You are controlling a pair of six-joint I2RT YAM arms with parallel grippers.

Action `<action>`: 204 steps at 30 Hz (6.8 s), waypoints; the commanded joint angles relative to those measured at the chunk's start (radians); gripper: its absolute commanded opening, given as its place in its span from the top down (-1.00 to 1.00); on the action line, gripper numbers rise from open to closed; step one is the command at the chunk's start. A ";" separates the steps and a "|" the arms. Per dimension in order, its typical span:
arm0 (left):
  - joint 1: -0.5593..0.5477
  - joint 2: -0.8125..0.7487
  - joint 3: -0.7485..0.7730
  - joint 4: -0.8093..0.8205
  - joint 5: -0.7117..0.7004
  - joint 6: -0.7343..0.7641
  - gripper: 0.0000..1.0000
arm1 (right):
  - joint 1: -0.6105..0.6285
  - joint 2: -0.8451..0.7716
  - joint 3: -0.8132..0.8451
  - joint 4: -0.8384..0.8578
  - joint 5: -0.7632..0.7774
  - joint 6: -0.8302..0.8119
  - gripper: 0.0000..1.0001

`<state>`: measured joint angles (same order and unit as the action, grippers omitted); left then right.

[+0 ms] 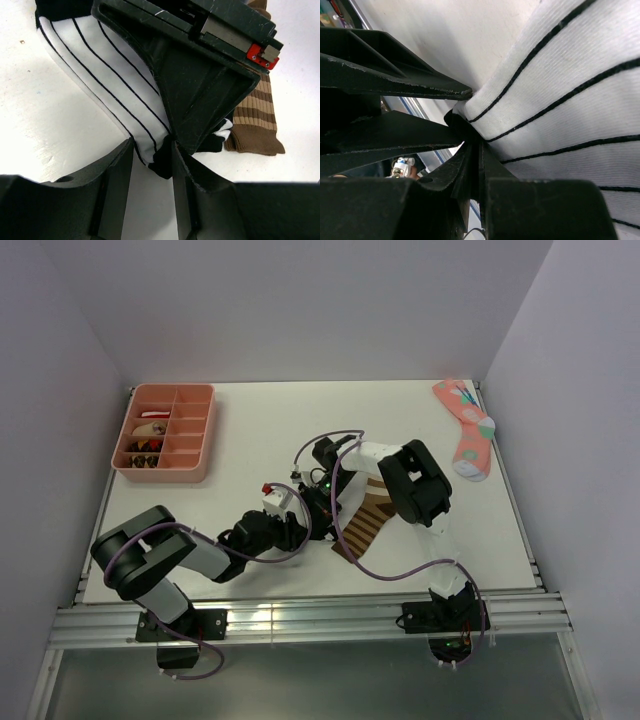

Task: Roll the socks
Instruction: Roll the sock at the center of the board.

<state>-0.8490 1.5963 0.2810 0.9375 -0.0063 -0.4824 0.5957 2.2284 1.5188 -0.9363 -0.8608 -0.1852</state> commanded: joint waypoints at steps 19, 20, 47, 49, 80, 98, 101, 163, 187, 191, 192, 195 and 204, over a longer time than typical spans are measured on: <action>-0.007 0.022 0.043 -0.020 -0.003 0.021 0.41 | -0.007 0.039 0.026 -0.002 0.077 -0.017 0.81; -0.009 0.024 0.053 -0.029 -0.004 0.021 0.52 | -0.007 0.037 0.024 -0.002 0.080 -0.016 0.82; -0.056 -0.094 0.164 -0.474 -0.201 -0.139 0.99 | -0.068 -0.161 -0.038 0.126 0.183 0.030 -0.08; -0.056 -0.101 0.161 -0.474 -0.204 -0.147 0.99 | -0.076 -0.177 -0.049 0.131 0.196 0.023 -0.08; -0.055 -0.108 0.231 -0.545 -0.167 -0.114 0.99 | -0.053 -0.557 -0.459 0.489 0.263 -0.252 -0.38; -0.006 -0.384 0.089 -0.431 -0.184 -0.223 0.00 | -0.030 -0.636 -0.509 0.559 0.357 -0.312 -0.38; 0.076 -0.362 0.084 -0.445 -0.131 -0.292 0.25 | 0.002 -0.705 -0.571 0.612 0.416 -0.333 -0.36; 0.197 0.108 0.305 -0.252 0.227 -0.421 0.53 | 0.558 -0.701 -0.919 1.119 1.019 -0.588 0.12; 0.200 0.084 0.270 -0.261 0.213 -0.377 0.67 | 0.380 -0.713 -0.608 0.705 0.640 -0.425 0.78; 0.200 0.050 0.241 -0.241 0.197 -0.372 0.67 | 0.300 -0.615 -0.465 0.541 0.519 -0.404 0.81; 0.200 0.039 0.227 -0.233 0.189 -0.371 0.67 | 0.288 -0.581 -0.445 0.518 0.497 -0.401 0.81; 0.200 -0.010 0.196 -0.215 0.163 -0.364 0.66 | 0.254 -0.535 -0.399 0.458 0.447 -0.407 0.82; 0.205 -0.144 0.164 -0.236 0.088 -0.317 0.58 | 0.243 -0.480 -0.371 0.381 0.398 -0.418 0.84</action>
<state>-0.6445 1.5089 0.4450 0.6613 0.1261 -0.8383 0.8429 1.7409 1.1168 -0.4824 -0.4358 -0.6170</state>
